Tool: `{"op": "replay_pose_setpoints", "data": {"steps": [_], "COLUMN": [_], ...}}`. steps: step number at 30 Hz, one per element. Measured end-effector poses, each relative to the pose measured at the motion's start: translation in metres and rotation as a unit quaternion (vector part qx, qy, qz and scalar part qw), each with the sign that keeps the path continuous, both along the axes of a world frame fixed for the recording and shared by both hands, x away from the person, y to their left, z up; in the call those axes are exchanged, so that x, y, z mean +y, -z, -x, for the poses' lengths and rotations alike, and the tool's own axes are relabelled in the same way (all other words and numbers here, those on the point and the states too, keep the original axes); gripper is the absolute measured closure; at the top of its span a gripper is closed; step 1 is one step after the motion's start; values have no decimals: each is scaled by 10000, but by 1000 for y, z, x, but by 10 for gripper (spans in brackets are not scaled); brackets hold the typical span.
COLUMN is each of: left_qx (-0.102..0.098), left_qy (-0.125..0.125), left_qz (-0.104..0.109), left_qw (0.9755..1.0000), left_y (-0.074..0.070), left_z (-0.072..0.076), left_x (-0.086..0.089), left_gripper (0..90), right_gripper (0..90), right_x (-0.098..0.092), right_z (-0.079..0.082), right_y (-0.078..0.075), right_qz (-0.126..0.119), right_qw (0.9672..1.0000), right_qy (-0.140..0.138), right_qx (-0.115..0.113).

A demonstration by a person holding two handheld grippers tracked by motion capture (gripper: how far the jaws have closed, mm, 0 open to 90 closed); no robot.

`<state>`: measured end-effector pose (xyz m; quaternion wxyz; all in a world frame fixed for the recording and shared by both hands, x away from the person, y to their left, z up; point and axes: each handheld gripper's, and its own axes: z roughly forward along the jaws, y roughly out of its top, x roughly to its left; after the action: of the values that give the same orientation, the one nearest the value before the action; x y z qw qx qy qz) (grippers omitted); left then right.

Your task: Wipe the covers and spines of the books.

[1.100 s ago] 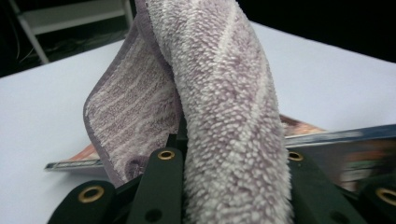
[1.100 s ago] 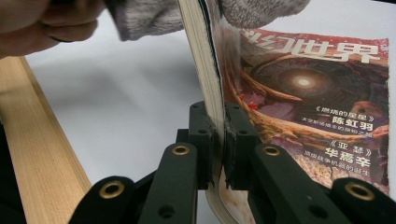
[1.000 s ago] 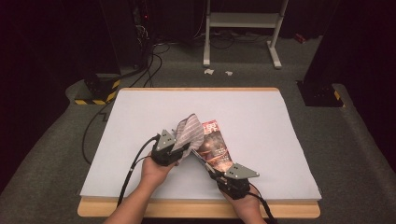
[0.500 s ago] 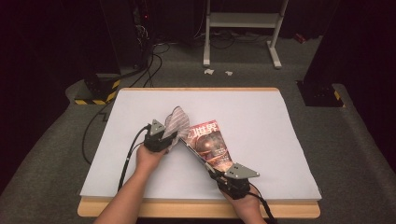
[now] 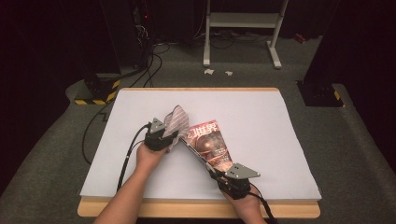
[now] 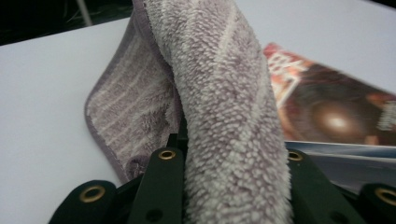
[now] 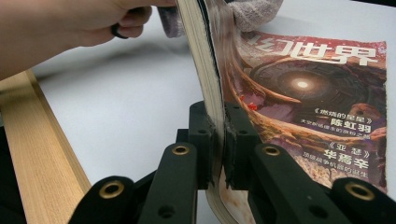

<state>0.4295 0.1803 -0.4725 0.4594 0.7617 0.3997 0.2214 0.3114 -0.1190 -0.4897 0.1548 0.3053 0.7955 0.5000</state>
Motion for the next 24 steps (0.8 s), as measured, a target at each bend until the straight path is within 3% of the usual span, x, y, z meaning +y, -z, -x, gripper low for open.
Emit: {"op": "replay_pose_setpoints", "data": {"steps": [8,16,19,24], "left_qx": [-218,-504,-621,-649], "left_qy": [496,1020,1119,1208], "left_qz": [264,333,277,321], "left_qw": [9982,9929,9914,9900], "left_y": [-14,-33,-38,-42], "left_z": [42,85,97,108], "left_x": [-20,-46,-54,-60], "left_gripper": [727,725,724,722], "right_gripper": [835,835,835,834], "right_x": [1,1,2,2], "right_z": [0,0,0,0], "right_y": [1,2,2,2], "right_qz": [30,29,35,47], "right_qw": [10000,10000,10000,10000], "right_qy": [-3,-7,-6,-13], "right_qx": [4,1,2,1]}}
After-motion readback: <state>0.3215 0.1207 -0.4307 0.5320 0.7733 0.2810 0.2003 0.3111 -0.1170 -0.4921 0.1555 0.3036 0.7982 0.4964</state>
